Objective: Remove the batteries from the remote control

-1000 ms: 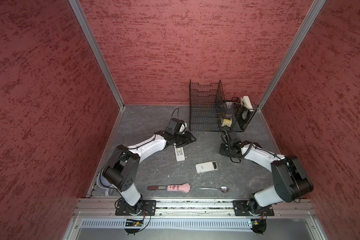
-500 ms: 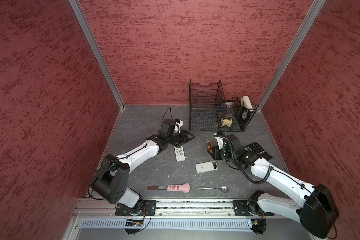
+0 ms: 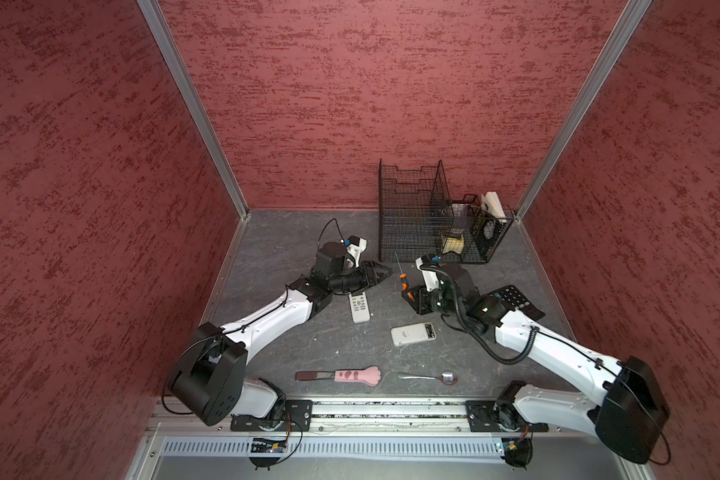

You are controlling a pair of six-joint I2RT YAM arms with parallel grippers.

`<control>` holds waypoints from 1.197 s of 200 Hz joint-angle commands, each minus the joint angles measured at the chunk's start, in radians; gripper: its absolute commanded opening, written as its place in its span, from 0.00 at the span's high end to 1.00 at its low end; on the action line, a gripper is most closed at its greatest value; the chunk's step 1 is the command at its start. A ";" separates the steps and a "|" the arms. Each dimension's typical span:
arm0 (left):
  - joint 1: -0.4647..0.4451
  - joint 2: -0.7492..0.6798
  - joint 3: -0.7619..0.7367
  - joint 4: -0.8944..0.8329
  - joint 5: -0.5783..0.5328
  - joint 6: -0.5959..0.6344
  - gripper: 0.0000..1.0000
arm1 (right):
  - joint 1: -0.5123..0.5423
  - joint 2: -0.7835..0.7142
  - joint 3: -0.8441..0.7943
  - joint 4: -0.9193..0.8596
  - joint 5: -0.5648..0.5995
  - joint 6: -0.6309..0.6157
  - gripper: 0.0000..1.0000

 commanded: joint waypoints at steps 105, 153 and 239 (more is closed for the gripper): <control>-0.015 0.113 0.109 0.002 0.057 -0.015 0.49 | 0.083 0.059 0.156 -0.114 0.124 -0.068 1.00; -0.023 0.172 0.149 0.017 0.067 -0.020 0.52 | 0.092 0.074 0.185 -0.141 0.151 -0.067 1.00; -0.025 0.210 0.167 0.025 0.068 -0.029 0.77 | 0.115 0.132 0.272 -0.241 0.210 -0.077 1.00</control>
